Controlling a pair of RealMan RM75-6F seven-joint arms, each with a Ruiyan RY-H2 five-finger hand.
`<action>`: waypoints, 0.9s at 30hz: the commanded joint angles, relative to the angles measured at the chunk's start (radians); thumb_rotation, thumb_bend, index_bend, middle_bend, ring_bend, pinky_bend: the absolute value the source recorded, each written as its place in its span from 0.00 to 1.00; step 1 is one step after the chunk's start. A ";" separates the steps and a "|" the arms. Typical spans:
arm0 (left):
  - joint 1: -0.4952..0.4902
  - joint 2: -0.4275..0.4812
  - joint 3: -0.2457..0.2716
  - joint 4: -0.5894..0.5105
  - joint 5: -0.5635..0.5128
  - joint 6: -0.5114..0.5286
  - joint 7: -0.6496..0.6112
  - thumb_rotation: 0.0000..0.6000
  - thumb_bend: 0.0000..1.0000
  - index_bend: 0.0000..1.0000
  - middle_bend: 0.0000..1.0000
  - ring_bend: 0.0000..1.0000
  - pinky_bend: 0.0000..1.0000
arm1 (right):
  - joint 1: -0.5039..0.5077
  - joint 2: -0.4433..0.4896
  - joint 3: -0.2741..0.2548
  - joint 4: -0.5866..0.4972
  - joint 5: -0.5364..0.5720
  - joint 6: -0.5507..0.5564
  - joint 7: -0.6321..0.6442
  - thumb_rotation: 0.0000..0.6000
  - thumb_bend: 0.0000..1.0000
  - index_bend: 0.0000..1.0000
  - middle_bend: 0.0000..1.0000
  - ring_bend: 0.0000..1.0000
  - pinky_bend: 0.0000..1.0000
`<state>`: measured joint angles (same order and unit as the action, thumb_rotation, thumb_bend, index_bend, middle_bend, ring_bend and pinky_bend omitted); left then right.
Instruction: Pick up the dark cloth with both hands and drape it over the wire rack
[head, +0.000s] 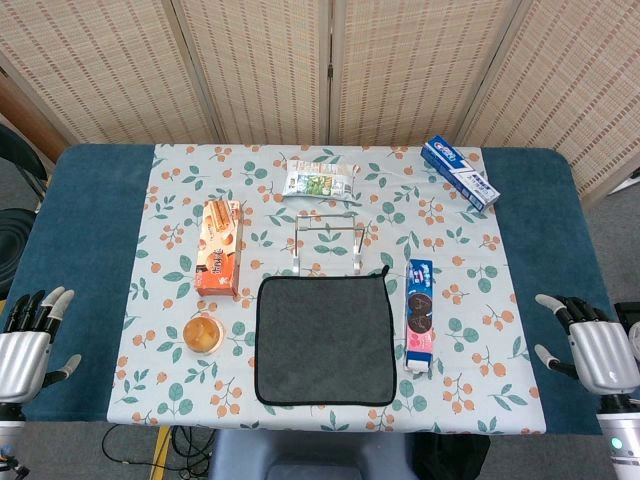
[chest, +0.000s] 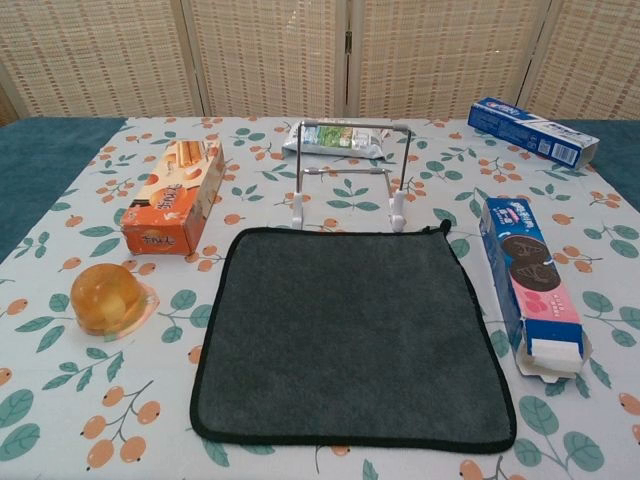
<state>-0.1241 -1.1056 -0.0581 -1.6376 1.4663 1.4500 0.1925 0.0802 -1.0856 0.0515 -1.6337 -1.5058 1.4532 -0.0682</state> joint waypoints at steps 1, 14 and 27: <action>-0.001 -0.004 -0.001 0.002 0.000 0.002 0.000 1.00 0.20 0.05 0.00 0.00 0.02 | 0.000 0.001 0.000 0.000 -0.001 0.001 0.000 1.00 0.18 0.23 0.28 0.22 0.36; -0.011 -0.003 0.001 0.010 0.016 0.001 -0.010 1.00 0.20 0.06 0.00 0.00 0.02 | -0.002 0.003 0.001 0.002 -0.013 0.017 0.011 1.00 0.18 0.23 0.28 0.22 0.36; -0.044 0.019 0.017 0.048 0.109 -0.006 -0.078 1.00 0.20 0.14 0.08 0.15 0.25 | 0.010 0.020 0.005 -0.016 -0.051 0.031 0.007 1.00 0.18 0.23 0.28 0.22 0.36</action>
<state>-0.1591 -1.0919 -0.0451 -1.5983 1.5597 1.4479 0.1236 0.0898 -1.0664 0.0564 -1.6487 -1.5558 1.4841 -0.0603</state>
